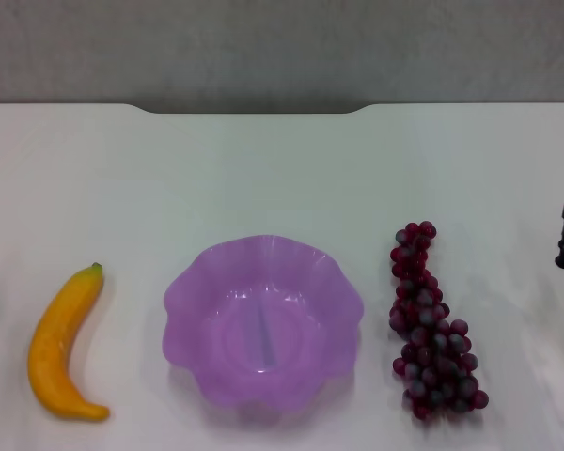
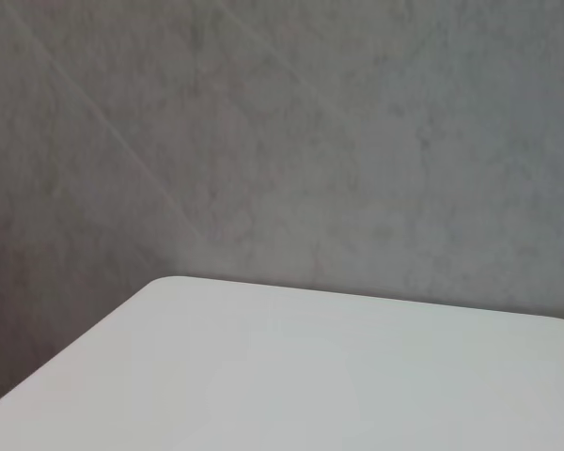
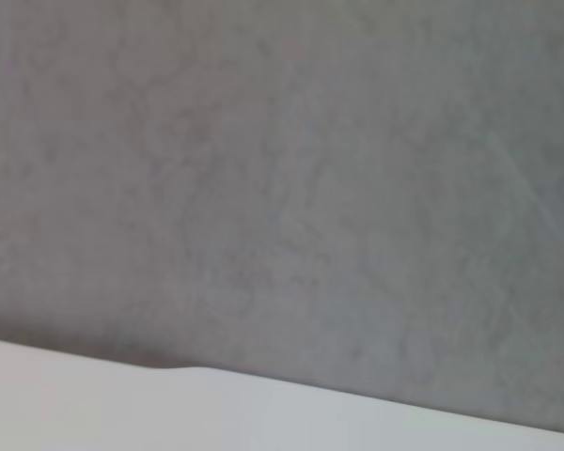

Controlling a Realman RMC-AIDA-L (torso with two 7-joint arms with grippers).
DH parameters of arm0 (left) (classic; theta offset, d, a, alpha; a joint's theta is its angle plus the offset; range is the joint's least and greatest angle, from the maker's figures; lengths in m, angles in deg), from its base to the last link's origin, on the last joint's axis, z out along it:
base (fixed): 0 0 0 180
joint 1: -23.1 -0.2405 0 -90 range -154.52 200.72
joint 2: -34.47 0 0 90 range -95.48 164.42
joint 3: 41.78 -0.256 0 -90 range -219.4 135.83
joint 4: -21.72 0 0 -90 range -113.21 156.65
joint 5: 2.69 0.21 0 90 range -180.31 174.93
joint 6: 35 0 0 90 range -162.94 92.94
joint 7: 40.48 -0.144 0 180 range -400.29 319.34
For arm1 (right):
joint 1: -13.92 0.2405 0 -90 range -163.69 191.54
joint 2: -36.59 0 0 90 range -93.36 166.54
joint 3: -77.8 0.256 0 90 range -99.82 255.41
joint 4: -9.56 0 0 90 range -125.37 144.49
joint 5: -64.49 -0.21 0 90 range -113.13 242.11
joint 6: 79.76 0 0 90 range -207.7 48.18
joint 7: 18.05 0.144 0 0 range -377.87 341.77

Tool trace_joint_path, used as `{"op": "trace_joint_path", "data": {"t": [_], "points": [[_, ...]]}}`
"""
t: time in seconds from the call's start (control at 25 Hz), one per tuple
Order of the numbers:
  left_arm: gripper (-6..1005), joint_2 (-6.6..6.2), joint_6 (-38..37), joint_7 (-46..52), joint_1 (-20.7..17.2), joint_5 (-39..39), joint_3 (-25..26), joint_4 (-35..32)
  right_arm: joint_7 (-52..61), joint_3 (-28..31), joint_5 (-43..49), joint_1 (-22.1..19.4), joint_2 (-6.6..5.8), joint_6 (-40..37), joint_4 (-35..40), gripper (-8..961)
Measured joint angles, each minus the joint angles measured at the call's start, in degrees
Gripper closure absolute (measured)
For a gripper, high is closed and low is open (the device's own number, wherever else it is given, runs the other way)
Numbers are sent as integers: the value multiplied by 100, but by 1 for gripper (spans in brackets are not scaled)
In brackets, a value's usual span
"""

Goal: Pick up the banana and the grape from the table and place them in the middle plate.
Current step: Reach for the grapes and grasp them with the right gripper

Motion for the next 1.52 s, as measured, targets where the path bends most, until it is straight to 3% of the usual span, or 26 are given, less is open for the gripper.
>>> {"op": "trace_joint_path", "data": {"t": [0.4,0.76,1.04,1.16,1.28,1.4,1.52], "points": [[942,-4,-34,-13,-19,74,-11,-22,4,-147,0,-1,0,4,23,936],[937,23,-633,-76,-46,1160,-28,-1,8,-530,0,-8,0,-5,240,921],[933,36,-554,-183,-28,1160,20,31,11,-784,-6,-107,-20,-8,597,909],[843,36,-562,-72,-27,1160,23,36,19,-769,-42,-115,-26,-8,669,904],[754,36,-583,131,-34,1181,19,38,147,-747,-53,-121,-26,-8,710,767],[507,35,-593,141,-40,1193,8,38,398,-732,-53,-123,-31,-8,731,628],[441,35,-593,126,-43,1201,2,38,682,-697,-59,-123,-38,3,740,483]]}}
